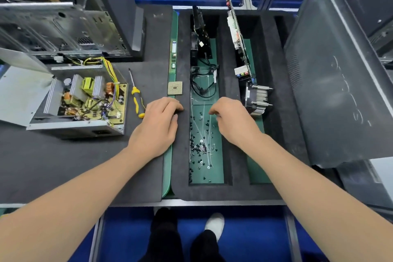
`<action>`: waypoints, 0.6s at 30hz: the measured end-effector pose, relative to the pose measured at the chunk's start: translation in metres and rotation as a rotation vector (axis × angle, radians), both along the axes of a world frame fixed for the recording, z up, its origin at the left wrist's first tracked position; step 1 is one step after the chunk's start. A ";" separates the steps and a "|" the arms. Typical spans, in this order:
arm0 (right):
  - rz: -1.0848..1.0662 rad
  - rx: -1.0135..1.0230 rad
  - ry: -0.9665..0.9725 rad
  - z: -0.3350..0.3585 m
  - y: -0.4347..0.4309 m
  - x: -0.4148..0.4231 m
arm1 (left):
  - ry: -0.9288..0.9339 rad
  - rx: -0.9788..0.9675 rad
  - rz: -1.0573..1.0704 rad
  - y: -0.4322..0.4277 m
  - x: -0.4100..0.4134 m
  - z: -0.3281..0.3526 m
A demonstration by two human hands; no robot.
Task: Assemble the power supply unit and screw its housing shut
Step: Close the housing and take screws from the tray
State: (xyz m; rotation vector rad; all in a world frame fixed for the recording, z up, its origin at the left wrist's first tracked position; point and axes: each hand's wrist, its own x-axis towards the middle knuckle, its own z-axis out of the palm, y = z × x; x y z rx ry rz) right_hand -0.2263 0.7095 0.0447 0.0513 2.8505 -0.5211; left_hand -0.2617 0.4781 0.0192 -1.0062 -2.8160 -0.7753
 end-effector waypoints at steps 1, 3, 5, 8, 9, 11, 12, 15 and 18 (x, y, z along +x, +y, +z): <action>0.016 0.072 -0.064 0.000 -0.004 -0.011 | -0.002 0.001 0.001 0.000 0.000 0.000; 0.012 0.147 -0.184 0.000 -0.011 -0.032 | -0.006 0.001 0.003 -0.001 0.000 -0.001; 0.012 0.162 -0.247 -0.003 -0.018 -0.049 | -0.006 -0.002 0.006 -0.001 0.000 -0.001; 0.000 0.168 -0.267 -0.016 -0.026 -0.072 | -0.005 0.004 0.010 -0.001 0.000 -0.001; -0.029 0.151 -0.274 -0.022 -0.028 -0.080 | -0.007 0.007 0.010 0.000 -0.001 -0.001; -0.072 0.131 -0.310 -0.033 -0.031 -0.090 | -0.012 0.009 0.005 0.000 -0.001 0.000; -0.097 0.124 -0.319 -0.037 -0.031 -0.094 | -0.015 0.009 0.004 0.000 -0.001 0.001; -0.158 0.134 -0.268 -0.047 -0.034 -0.097 | -0.017 0.009 0.002 0.000 -0.001 0.001; -0.194 0.134 -0.234 -0.051 -0.036 -0.093 | -0.008 0.015 0.001 -0.001 -0.001 0.001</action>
